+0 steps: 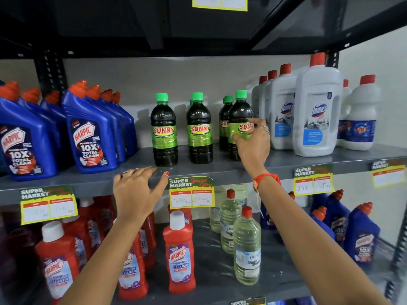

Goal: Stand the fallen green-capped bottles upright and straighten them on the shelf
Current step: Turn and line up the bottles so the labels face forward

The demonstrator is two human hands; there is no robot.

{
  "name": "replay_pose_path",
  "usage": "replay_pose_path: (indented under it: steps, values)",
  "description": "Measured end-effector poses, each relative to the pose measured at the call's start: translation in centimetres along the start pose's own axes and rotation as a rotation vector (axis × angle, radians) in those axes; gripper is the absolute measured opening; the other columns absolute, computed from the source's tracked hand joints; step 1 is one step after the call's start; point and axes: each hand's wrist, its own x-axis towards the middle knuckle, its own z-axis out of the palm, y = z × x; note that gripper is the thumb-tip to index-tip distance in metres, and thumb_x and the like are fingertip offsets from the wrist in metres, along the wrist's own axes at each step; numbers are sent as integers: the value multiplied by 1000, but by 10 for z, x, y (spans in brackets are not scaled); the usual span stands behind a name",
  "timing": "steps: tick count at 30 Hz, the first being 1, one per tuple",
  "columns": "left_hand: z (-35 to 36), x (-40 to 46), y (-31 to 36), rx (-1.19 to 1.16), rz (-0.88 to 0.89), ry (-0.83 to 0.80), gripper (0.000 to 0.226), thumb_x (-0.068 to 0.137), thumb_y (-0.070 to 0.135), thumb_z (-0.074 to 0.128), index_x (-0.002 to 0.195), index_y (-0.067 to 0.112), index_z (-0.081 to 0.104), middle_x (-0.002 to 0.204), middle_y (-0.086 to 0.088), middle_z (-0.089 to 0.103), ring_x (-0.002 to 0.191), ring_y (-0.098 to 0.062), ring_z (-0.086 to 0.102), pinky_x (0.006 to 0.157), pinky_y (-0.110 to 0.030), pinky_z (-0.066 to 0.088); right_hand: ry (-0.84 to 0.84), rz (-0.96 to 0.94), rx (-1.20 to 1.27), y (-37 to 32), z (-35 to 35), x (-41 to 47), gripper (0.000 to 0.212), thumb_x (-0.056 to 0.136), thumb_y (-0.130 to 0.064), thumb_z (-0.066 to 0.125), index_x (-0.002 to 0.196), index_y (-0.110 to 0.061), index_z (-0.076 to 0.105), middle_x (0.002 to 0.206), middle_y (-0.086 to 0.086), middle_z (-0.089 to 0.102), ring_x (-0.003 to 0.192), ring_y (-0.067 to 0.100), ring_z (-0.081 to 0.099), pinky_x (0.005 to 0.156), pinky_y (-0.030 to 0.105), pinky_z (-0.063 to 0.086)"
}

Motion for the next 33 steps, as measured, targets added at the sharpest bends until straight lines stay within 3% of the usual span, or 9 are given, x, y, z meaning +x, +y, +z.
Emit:
replay_pose_path:
  steps: [3, 7, 10, 17, 25, 27, 29, 31, 33]
  values:
    - [1, 0, 0, -5, -6, 12, 61, 84, 58, 37, 94, 10, 74, 93, -10, 75, 88, -30, 67, 78, -41, 40, -70, 102, -77, 12, -3, 12, 81, 69, -26, 81, 135, -7, 36, 138, 18, 40, 128, 34, 39, 101, 41, 41]
    - [1, 0, 0, -10, -11, 8, 62, 84, 58, 37, 95, 10, 74, 94, -10, 74, 89, -30, 66, 79, -41, 40, -265, 154, 9, 20, -3, 22, 96, 63, -28, 86, 137, -4, 30, 139, 17, 44, 131, 32, 41, 107, 40, 38]
    - [1, 0, 0, -12, -14, 13, 61, 84, 58, 37, 95, 11, 74, 95, -9, 74, 90, -30, 66, 79, -41, 39, -381, 162, -35, 23, -2, 21, 89, 65, -24, 85, 133, -3, 33, 133, 16, 54, 126, 32, 49, 103, 40, 42]
    - [3, 1, 1, -21, -31, 33, 59, 83, 56, 38, 93, 11, 75, 94, -9, 75, 90, -30, 66, 79, -40, 39, -420, 119, -82, 19, 1, 24, 82, 63, -27, 86, 122, -2, 35, 127, 16, 57, 120, 34, 54, 101, 44, 44]
    - [1, 0, 3, -29, -28, 48, 56, 83, 54, 40, 90, 11, 75, 91, -8, 75, 86, -30, 66, 76, -39, 38, -454, 126, -69, 19, 7, 25, 84, 64, -27, 86, 125, -3, 33, 130, 17, 53, 124, 34, 50, 104, 42, 42]
    - [1, 0, 3, -29, -29, 43, 56, 83, 54, 40, 91, 12, 75, 91, -8, 75, 86, -30, 66, 77, -39, 38, -405, 83, -129, 16, 7, 21, 88, 65, -31, 85, 129, -2, 32, 134, 21, 45, 129, 36, 41, 104, 43, 38]
    - [0, 1, 3, -27, -30, 34, 56, 83, 55, 40, 91, 12, 75, 91, -8, 75, 86, -30, 66, 77, -39, 38, -243, -21, -214, 9, 7, 11, 86, 68, -33, 82, 131, -2, 33, 136, 22, 39, 129, 37, 35, 101, 43, 38]
    - [1, 1, 3, -22, -34, 27, 57, 83, 55, 39, 91, 12, 75, 91, -8, 75, 86, -30, 66, 77, -39, 39, -44, -193, -157, -3, 7, -3, 72, 72, -28, 77, 129, -4, 40, 130, 20, 43, 121, 36, 40, 98, 39, 38]
    - [0, 1, 3, -19, -34, 26, 58, 83, 55, 39, 91, 10, 74, 90, -10, 75, 85, -30, 66, 76, -39, 39, -42, -317, -36, -19, 13, -17, 62, 73, -24, 76, 123, -4, 45, 121, 16, 50, 111, 30, 48, 94, 34, 41]
